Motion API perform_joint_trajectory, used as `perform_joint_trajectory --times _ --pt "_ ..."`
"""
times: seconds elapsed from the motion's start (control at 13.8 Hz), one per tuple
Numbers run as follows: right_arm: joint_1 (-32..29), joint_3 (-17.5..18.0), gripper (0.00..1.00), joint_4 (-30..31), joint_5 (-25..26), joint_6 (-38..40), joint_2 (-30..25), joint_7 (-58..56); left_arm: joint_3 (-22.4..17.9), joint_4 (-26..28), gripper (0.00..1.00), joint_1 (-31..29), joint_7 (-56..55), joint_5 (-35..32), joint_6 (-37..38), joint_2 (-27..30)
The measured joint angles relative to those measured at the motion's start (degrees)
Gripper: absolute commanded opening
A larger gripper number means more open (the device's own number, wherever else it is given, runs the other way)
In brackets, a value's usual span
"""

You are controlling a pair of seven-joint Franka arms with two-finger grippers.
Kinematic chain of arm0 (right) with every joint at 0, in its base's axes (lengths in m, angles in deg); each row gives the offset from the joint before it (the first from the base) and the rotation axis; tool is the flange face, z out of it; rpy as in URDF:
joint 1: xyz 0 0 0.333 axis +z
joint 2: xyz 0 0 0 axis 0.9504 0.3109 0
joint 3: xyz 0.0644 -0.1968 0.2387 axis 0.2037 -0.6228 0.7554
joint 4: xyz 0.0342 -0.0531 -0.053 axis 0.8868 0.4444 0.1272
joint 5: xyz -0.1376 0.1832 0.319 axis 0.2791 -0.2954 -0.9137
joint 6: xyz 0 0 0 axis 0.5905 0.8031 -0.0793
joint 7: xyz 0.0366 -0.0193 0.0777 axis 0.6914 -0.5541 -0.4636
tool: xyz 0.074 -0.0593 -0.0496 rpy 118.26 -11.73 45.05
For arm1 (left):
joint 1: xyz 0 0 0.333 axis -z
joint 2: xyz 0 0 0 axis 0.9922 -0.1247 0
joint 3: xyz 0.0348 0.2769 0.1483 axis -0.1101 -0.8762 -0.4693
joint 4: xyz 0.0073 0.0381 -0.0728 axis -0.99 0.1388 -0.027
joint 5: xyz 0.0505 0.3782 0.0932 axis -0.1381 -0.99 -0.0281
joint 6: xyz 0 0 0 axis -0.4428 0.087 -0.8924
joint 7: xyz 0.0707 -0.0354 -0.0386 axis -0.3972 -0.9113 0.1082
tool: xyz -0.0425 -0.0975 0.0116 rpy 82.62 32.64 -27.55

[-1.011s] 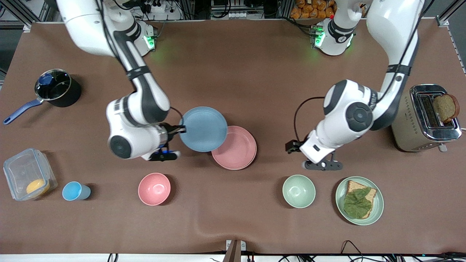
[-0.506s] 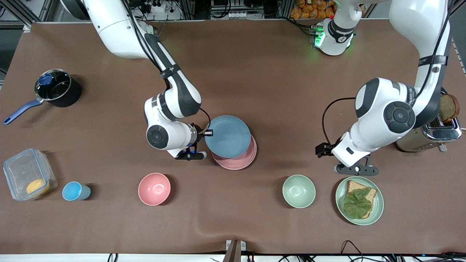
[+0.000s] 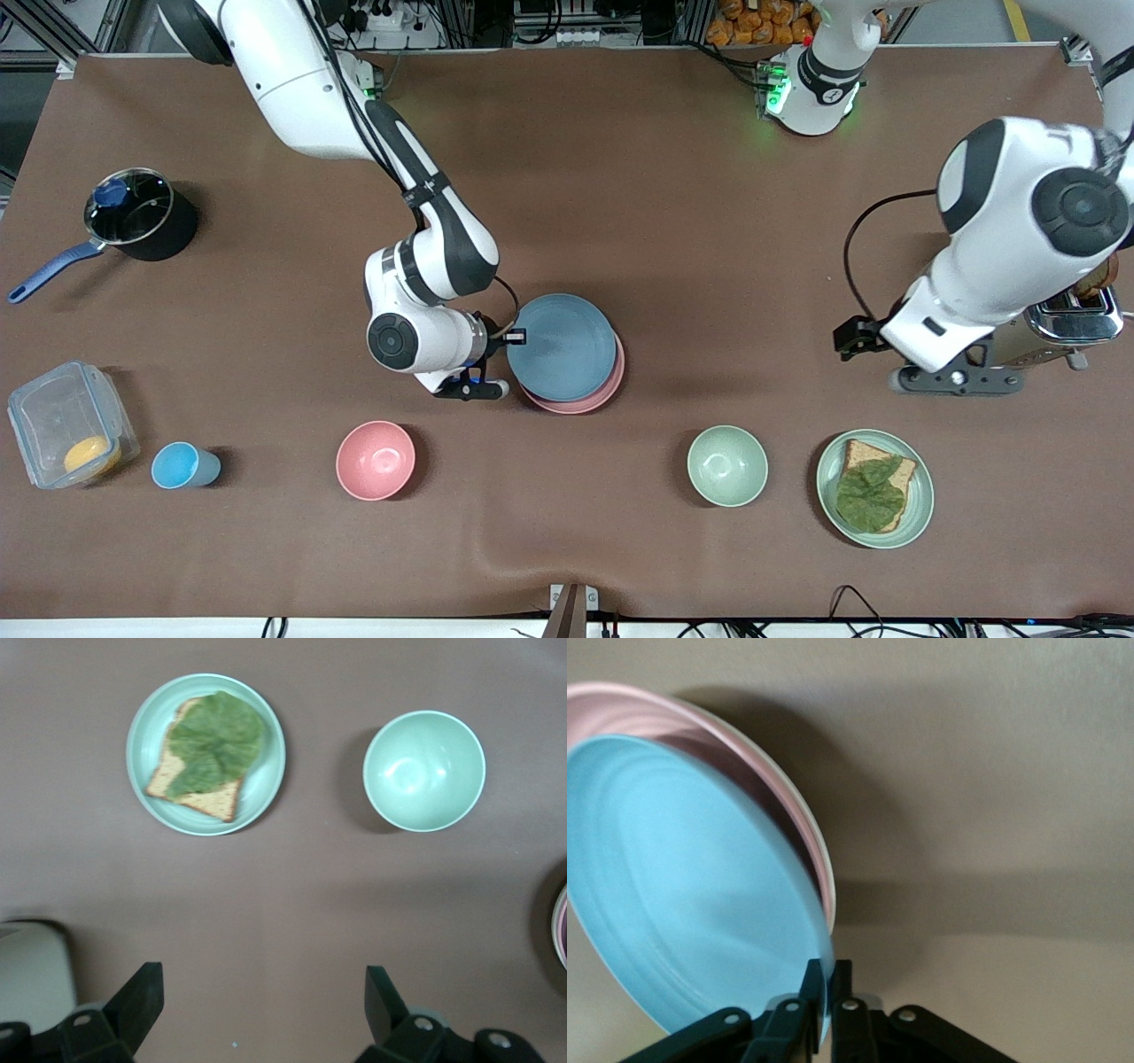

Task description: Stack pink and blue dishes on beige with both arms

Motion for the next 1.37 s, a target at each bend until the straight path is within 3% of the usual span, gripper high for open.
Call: perform_joint_trajectory --times 0.36,0.65,0.94,1.16,1.37 --pt "-0.5 -0.8 1.0 -3.1 -2.1 0.7 0.0 0.1 0.0 0.0 1.0 -4.1 1.4 0.0 1.6 2.9" --pt "-4.3 -2.3 1.0 -6.2 -1.4 8.1 -0.5 -0.8 0.1 -0.2 1.0 -5.7 2.8 0.8 2.5 4.3" --pt "-13.7 -3.8 1.0 -6.8 6.7 19.1 -4.1 -6.8 0.1 -1.4 1.0 -7.2 5.0 2.4 6.4 7.0" --pt "-19.1 -4.0 1.0 -6.8 14.5 23.3 -7.2 -11.9 0.1 -1.6 1.0 -7.4 5.3 5.0 7.9 9.3" --pt "-22.6 -4.1 1.0 -6.8 18.5 26.3 -10.2 -15.7 -1.0 -1.8 1.0 -7.5 6.7 8.4 9.7 12.8"
